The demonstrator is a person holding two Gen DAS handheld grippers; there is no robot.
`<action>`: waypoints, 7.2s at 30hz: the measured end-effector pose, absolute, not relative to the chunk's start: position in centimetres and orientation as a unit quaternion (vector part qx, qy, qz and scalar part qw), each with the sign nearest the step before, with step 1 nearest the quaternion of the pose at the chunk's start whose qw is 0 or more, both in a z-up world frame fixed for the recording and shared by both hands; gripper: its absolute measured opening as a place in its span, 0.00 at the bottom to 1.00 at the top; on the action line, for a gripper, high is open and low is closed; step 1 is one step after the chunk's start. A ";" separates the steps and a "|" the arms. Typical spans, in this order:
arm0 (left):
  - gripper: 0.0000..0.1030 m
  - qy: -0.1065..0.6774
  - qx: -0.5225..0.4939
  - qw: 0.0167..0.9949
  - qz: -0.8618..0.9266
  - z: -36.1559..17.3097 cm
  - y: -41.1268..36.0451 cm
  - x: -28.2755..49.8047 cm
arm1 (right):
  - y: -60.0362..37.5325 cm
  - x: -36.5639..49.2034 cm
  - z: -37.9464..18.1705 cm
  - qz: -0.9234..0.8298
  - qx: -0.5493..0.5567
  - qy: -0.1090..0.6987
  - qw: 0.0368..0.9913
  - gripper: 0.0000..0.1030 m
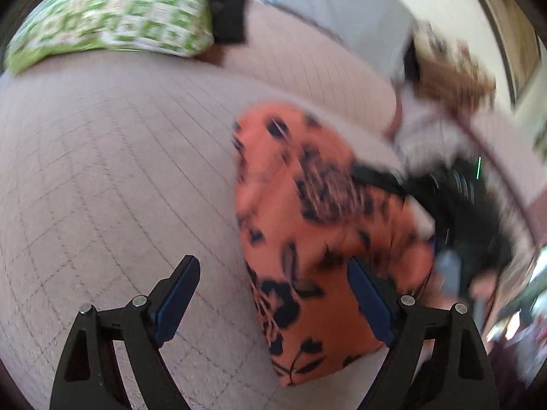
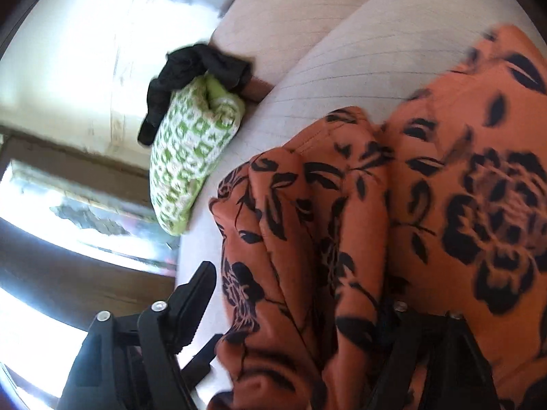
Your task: Fold small clothes
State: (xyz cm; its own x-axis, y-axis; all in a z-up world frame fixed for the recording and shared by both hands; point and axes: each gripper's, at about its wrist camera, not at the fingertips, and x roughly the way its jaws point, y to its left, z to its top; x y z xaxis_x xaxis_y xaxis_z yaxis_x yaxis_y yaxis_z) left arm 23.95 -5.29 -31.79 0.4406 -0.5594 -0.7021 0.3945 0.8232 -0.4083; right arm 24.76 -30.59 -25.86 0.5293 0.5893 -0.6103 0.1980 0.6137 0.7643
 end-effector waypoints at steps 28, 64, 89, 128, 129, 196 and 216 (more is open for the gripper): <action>0.86 0.419 -0.040 0.847 -0.326 -31.2 -13.6 23.7 | -46.9 18.5 -24.5 0.008 0.456 0.470 0.755 0.79; 0.87 0.439 -0.007 0.838 -0.324 -32.8 -15.1 23.7 | -42.6 22.8 -24.4 -0.019 0.250 0.479 0.841 0.23; 0.87 0.435 0.023 0.850 -0.297 -32.1 -14.2 24.4 | -38.2 12.2 -23.1 -0.014 0.091 0.614 0.784 0.23; 0.89 0.416 0.057 0.862 -0.285 -31.7 -15.2 23.3 | -39.1 15.2 -25.7 -0.004 0.212 0.591 0.779 0.37; 0.90 0.414 0.056 0.863 -0.283 -31.7 -15.1 23.3 | -39.3 14.6 -26.4 -0.001 0.222 0.575 0.788 0.37; 1.00 0.433 0.186 0.877 -0.092 -29.1 -18.6 20.4 | -42.7 10.3 -24.5 0.098 0.265 0.491 0.824 0.37; 1.00 0.446 0.157 0.871 -0.132 -27.6 -18.3 18.8 | -46.5 9.2 -24.3 0.049 0.355 0.443 0.822 0.50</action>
